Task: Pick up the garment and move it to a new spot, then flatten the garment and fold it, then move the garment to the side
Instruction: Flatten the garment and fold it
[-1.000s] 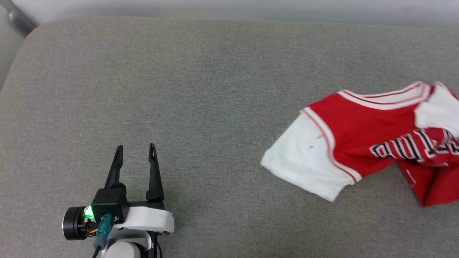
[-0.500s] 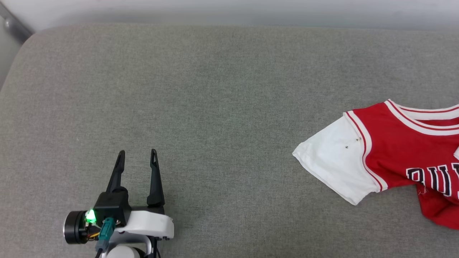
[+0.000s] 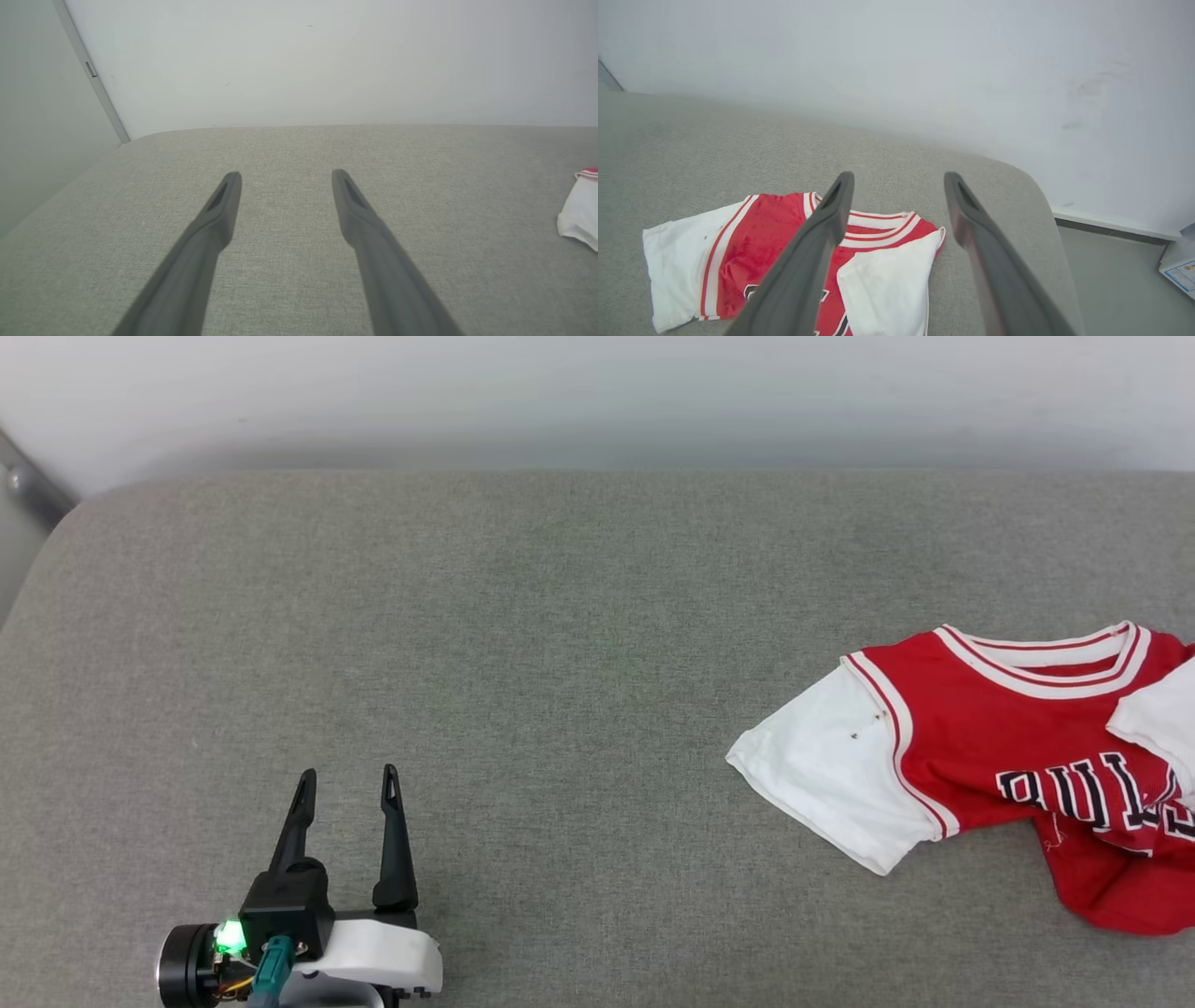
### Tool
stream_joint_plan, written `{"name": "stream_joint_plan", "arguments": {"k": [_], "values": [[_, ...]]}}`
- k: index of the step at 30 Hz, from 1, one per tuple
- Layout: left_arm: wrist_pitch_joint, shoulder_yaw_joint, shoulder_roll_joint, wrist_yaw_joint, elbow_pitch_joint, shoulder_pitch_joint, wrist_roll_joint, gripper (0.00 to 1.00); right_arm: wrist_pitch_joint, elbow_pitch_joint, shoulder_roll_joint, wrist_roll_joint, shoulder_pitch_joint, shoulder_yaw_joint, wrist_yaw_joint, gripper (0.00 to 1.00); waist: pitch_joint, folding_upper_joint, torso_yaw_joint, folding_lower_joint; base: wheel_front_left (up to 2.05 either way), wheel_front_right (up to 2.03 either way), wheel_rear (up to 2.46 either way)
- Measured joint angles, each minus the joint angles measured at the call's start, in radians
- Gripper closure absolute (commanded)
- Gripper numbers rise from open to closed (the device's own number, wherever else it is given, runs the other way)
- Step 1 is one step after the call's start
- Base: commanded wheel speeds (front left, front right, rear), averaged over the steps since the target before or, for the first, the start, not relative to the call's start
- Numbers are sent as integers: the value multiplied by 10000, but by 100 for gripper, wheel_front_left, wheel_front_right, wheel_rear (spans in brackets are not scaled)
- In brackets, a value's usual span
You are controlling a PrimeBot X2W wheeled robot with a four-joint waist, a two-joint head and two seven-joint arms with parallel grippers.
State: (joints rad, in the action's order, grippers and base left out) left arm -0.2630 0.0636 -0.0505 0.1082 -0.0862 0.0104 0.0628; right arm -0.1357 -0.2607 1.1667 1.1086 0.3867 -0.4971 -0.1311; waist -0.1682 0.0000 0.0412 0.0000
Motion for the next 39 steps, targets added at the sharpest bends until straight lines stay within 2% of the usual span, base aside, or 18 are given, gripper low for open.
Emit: {"name": "stream_joint_plan", "arguments": {"k": [4,7,10,15,19,22,26,30,34,36,39], "values": [[0,0,-2,2,8,-22,-58,0,596,792,-673,-1402,239,1049,0,0,108,0,-33,0,0,0,0],[0,-4,0,-4,13,-36,-61,0,826,1191,-1661,-2702,351,2236,0,0,160,0,-34,0,0,0,0],[0,-10,-2,-15,31,-71,-86,0,853,1714,-3221,-4226,262,3430,0,0,240,0,-3,0,0,0,0],[0,-23,0,-31,40,-113,-138,0,857,2619,-6052,-6702,-825,4905,0,0,363,0,67,0,0,0,0],[0,-8,-59,-173,81,-70,-236,0,658,3193,-7845,-7894,-1842,5643,0,0,432,0,45,0,0,0,0],[0,52,-326,-466,144,372,-291,0,506,3636,-8884,-8374,-2577,6015,0,0,447,0,-60,0,0,0,0],[-2,178,-871,-1014,-15,1708,-407,0,151,3925,-9779,-8713,-3346,5923,0,0,385,0,-348,0,0,0,0],[573,600,-1455,-1697,-531,3409,-711,0,-232,3891,-10241,-8972,-3751,5557,0,0,290,0,-781,0,0,0,0],[1816,1517,-1885,-2234,-1106,5346,-830,0,-533,3747,-10546,-9056,-3920,5233,0,0,138,0,-1252,0,0,0,0],[2696,2138,-2019,-2320,-1492,6297,-662,0,-683,3668,-10606,-9076,-3926,5051,0,0,23,0,-1464,0,0,0,0],[4149,3722,-2288,-2364,-2050,7668,161,0,-813,3576,-10728,-9133,-3917,4890,0,0,-209,0,-1737,0,0,0,0]]}}
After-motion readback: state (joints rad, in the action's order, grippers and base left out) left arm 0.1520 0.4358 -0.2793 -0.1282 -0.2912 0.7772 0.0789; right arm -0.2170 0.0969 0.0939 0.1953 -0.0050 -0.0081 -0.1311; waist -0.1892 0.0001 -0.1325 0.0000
